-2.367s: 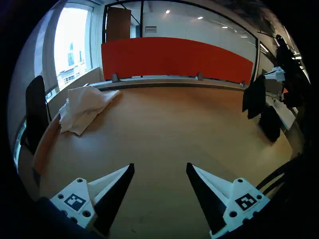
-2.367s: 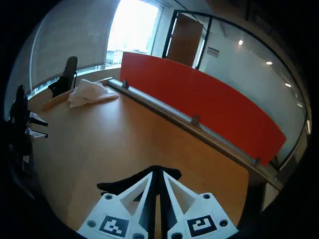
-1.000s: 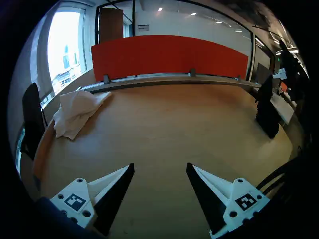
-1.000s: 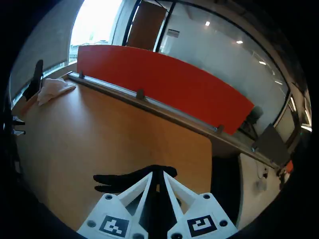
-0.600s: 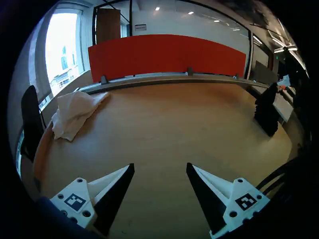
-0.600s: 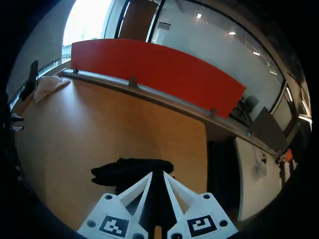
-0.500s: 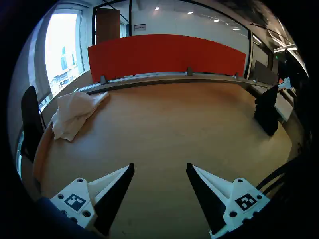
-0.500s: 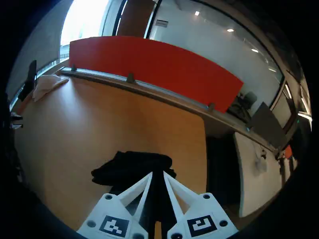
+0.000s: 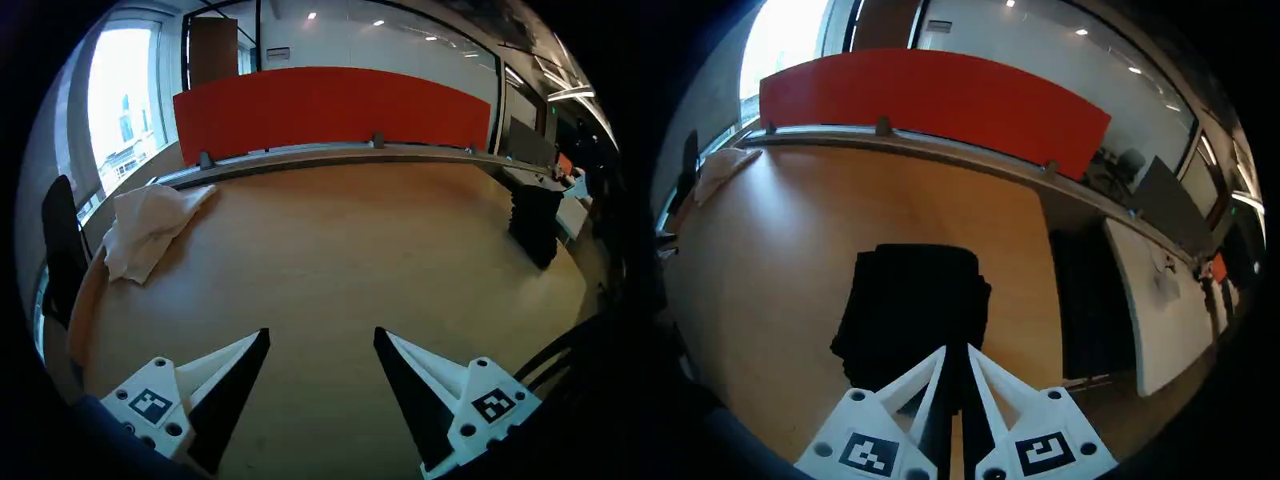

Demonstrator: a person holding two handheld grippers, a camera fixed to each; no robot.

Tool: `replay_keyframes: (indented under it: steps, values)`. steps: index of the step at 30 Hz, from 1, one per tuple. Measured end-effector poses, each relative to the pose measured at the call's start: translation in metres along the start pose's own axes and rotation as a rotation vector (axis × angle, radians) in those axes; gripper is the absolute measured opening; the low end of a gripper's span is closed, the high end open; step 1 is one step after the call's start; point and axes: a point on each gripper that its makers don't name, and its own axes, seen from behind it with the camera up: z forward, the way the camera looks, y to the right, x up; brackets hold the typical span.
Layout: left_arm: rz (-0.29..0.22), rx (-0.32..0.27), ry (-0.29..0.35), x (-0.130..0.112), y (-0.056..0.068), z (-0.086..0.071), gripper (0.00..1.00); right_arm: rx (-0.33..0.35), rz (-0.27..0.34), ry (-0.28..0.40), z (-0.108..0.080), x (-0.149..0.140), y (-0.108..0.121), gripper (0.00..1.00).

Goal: Fold towel

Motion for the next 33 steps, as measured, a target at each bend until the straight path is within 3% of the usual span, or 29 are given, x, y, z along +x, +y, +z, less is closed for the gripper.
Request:
replay_keyframes:
  steps: [24, 33]
  values:
    - [0.021, 0.008, -0.014, -0.001, -0.001, -0.001, 0.97, -0.038, 0.143, -0.070, 0.017, -0.065, 0.014, 0.04]
    - [0.022, 0.016, -0.016, 0.000, -0.005, -0.002, 0.97, -0.043, 0.168, -0.098, 0.021, -0.083, 0.013, 0.04]
